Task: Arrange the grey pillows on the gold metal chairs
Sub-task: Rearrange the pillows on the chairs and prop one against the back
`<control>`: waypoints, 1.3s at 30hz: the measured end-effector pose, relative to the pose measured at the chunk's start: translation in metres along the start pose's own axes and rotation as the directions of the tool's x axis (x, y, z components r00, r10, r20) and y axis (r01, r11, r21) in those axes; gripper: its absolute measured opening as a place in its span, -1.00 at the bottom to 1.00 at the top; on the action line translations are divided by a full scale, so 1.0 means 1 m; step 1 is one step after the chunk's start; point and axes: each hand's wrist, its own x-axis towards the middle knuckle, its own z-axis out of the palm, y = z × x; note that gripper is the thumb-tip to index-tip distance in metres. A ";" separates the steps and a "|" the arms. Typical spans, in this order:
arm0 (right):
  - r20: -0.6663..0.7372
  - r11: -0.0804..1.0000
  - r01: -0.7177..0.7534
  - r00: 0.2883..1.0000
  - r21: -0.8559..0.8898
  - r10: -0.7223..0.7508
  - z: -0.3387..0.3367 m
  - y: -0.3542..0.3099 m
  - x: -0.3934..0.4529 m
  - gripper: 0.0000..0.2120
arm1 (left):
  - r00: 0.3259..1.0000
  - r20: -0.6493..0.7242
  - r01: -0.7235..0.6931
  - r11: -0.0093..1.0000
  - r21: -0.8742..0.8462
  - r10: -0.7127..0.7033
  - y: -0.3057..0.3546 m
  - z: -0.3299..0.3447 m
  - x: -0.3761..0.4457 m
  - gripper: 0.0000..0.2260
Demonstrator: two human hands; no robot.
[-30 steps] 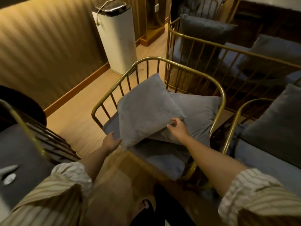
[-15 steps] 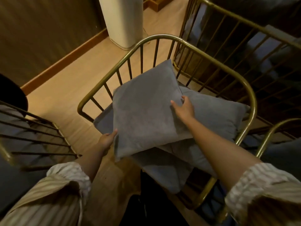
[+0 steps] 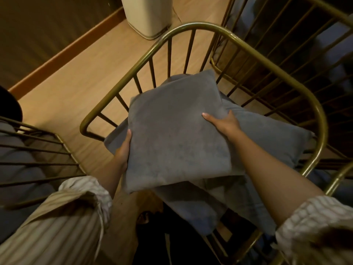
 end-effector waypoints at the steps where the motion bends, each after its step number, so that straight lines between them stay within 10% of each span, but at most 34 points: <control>1: 0.013 1.000 -0.001 1.000 0.028 0.000 -0.004 -0.001 -0.003 0.04 | 1.000 0.001 -0.006 1.000 0.022 0.006 0.007 0.001 -0.009 -0.03; 13: -0.062 0.954 0.043 0.998 0.296 -0.025 -0.031 0.030 -0.126 -0.04 | 0.979 0.064 -0.203 0.932 0.299 0.193 0.038 -0.026 -0.112 -0.12; 23: -0.318 0.874 0.239 0.942 0.424 -0.103 -0.066 0.081 -0.262 -0.26 | 0.854 0.505 -0.402 0.774 0.490 0.124 0.061 -0.032 -0.200 -0.17; 28: -0.403 0.798 0.270 0.915 0.540 -0.037 -0.090 0.123 -0.322 -0.25 | 0.802 0.589 -0.489 0.677 0.550 0.100 0.052 0.010 -0.259 -0.76; 39: -0.575 0.706 0.189 0.736 0.682 0.359 -0.162 0.267 -0.434 -0.35 | 0.618 0.771 -0.647 0.459 0.609 -0.152 -0.040 0.175 -0.282 0.13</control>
